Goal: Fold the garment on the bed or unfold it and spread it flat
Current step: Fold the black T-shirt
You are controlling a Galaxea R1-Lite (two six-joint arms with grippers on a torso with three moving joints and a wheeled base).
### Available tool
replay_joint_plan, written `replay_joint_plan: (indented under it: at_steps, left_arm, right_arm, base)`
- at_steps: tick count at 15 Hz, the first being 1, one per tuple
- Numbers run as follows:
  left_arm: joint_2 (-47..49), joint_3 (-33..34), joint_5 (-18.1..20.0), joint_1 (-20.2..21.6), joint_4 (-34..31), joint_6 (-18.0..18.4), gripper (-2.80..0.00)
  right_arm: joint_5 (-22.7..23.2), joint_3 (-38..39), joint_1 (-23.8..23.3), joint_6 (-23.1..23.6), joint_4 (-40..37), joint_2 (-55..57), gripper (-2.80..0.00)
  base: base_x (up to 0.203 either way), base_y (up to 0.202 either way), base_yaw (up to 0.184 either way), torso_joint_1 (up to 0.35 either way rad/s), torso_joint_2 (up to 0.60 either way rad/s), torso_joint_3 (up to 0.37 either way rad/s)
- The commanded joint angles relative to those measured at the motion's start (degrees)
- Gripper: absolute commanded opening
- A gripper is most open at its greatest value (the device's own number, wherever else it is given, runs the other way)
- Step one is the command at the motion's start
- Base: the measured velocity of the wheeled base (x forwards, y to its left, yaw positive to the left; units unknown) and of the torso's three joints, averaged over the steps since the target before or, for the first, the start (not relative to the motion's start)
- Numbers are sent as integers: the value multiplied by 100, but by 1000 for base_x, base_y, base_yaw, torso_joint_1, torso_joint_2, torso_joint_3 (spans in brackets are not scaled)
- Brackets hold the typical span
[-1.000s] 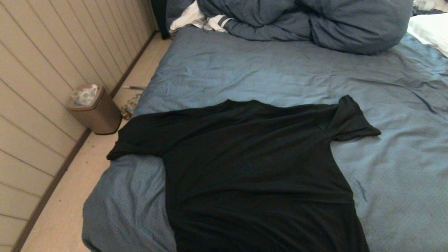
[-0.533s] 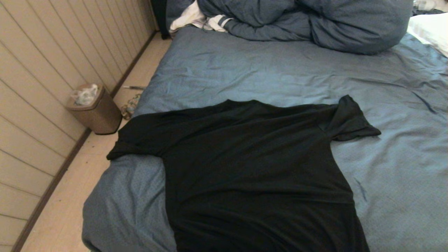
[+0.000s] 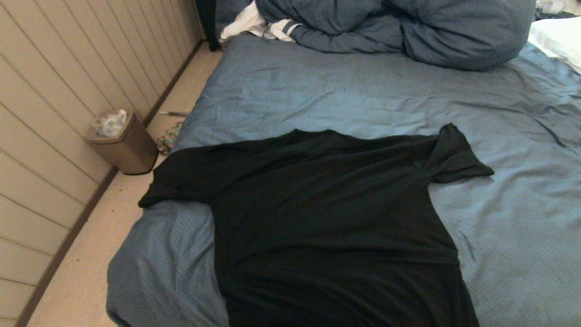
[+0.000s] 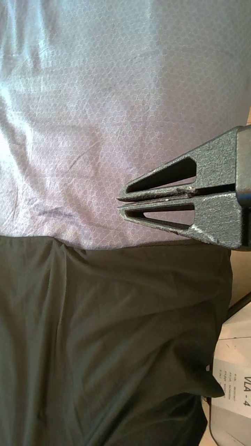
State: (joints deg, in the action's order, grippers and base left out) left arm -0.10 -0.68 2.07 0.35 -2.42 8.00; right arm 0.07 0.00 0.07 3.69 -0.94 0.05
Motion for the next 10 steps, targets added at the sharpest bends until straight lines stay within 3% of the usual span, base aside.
replay_joint_plan:
  at_steps: [1,3,10]
  left_arm:
    - [2,79,141,1,207,70,-280]
    - [1,287,144,0,723,57,-280]
    - [10,288,87,-9,682,-26,-280]
  right_arm:
    - [1,0,1,9,-3,21,-280]
    - [-8,0,1,-46,-3,21,-280]
    - [19,0,10,-185,-12,21,-280]
  base:
    - [0,0,0,0,0,0]
    - [0,0,0,0,0,0]
    - [0,0,0,0,0,0]
